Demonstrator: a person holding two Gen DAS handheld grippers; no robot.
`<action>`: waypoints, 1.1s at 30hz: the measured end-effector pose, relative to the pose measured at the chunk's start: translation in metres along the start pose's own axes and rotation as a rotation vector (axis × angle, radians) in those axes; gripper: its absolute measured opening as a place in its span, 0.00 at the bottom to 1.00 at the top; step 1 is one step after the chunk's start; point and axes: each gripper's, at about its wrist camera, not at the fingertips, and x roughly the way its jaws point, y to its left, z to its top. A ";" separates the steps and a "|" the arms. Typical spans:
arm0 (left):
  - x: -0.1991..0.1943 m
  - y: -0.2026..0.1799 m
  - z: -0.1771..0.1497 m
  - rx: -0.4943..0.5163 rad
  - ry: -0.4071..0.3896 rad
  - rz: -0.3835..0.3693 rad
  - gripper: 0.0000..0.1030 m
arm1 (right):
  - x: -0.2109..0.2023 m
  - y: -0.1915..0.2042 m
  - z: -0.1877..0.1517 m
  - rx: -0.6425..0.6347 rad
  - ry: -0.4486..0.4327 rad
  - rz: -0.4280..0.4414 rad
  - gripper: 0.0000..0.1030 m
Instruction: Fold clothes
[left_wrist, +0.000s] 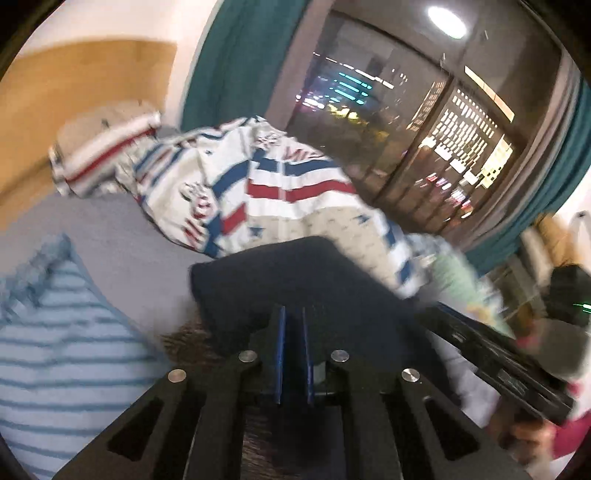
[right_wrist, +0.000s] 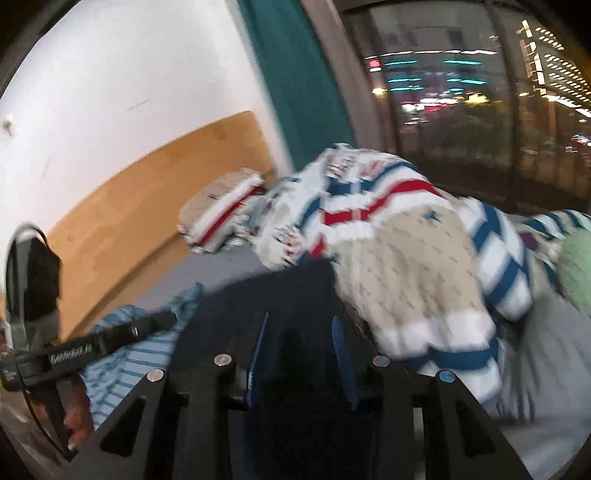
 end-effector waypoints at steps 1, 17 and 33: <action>0.011 0.000 -0.005 0.008 0.024 0.003 0.09 | 0.003 0.000 -0.011 -0.008 0.017 -0.015 0.39; 0.045 0.027 -0.016 -0.115 0.120 -0.068 0.09 | -0.034 0.056 -0.058 -0.250 -0.023 0.226 0.38; 0.043 0.033 -0.015 -0.172 0.131 -0.093 0.09 | -0.039 0.094 -0.105 -0.423 0.127 0.338 0.37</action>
